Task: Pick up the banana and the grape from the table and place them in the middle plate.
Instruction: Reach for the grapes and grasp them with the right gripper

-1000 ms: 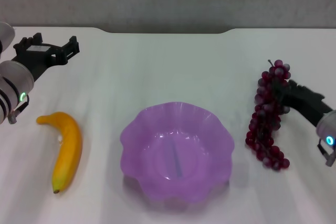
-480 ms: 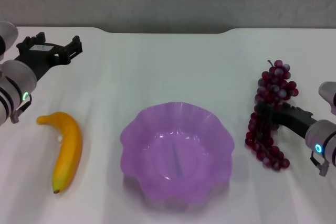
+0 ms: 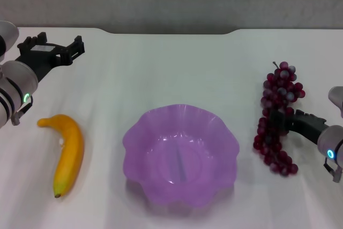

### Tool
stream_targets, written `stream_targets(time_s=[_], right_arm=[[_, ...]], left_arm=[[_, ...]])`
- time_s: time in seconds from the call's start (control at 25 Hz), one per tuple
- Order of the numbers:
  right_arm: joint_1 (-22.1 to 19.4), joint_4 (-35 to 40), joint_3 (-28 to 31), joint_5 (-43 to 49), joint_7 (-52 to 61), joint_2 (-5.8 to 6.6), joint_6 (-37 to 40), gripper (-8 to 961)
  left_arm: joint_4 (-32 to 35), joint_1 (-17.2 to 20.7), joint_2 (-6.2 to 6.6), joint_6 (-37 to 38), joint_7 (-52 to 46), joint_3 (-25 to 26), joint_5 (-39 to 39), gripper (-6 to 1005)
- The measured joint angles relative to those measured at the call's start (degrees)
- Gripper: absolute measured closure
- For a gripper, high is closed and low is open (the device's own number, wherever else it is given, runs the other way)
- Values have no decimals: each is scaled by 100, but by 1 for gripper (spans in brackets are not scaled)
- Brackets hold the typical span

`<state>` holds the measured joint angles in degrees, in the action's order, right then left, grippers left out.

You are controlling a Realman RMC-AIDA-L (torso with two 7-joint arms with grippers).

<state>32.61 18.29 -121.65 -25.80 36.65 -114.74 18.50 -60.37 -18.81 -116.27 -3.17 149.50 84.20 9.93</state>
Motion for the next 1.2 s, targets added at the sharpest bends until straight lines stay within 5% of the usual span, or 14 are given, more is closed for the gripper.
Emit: stream_targets(time_s=[0.56, 1.2], right_arm=[[149, -305, 65, -13, -23, 4, 56, 199], [143, -540, 204, -8, -43, -1, 444, 383]], left_arm=[[-62, 0, 0, 0, 0, -9, 0, 152], [-72, 0, 0, 0, 0, -9, 0, 153]])
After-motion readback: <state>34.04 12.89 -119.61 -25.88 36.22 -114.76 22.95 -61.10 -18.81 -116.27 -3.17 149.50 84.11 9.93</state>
